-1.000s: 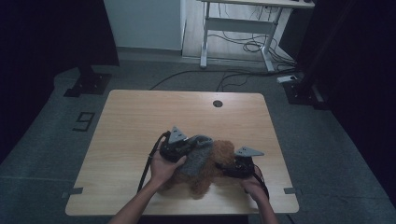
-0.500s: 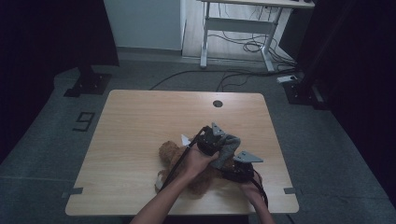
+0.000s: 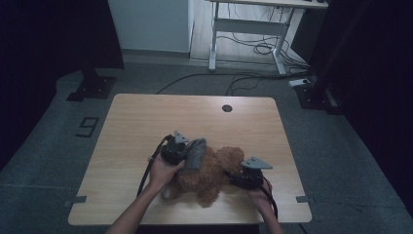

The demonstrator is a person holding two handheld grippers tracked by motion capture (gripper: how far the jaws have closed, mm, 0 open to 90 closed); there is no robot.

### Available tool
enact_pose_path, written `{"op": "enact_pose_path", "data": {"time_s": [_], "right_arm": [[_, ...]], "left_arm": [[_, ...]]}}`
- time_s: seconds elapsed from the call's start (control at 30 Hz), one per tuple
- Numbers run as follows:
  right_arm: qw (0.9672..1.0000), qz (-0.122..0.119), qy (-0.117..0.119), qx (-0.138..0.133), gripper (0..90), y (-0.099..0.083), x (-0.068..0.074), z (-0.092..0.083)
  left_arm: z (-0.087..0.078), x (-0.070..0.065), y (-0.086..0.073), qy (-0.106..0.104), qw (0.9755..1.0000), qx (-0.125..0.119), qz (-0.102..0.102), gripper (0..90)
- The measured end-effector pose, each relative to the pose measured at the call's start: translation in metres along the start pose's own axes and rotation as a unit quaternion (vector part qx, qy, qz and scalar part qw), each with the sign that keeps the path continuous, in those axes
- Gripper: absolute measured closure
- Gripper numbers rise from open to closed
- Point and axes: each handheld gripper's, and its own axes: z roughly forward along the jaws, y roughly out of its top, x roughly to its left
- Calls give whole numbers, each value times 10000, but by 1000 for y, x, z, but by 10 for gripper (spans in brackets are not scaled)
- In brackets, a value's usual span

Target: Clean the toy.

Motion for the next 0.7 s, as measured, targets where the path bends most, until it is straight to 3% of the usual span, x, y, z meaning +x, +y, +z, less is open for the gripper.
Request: {"op": "enact_pose_path", "data": {"time_s": [0.2,0.33,0.5,0.7], "right_arm": [[10000,8,-40,-24,393,0,1,1],[9998,12,-167,-85,407,1,4,4],[9992,5,-356,-190,439,4,5,13],[9964,248,-725,-364,456,14,-5,32]], "left_arm": [[-8,21,-25,23,9996,-25,-295,820],[-8,23,-26,-34,9991,-107,-417,816],[-1,30,-16,-28,9989,-190,-416,816],[8,39,11,75,9984,-310,-467,816]]}}
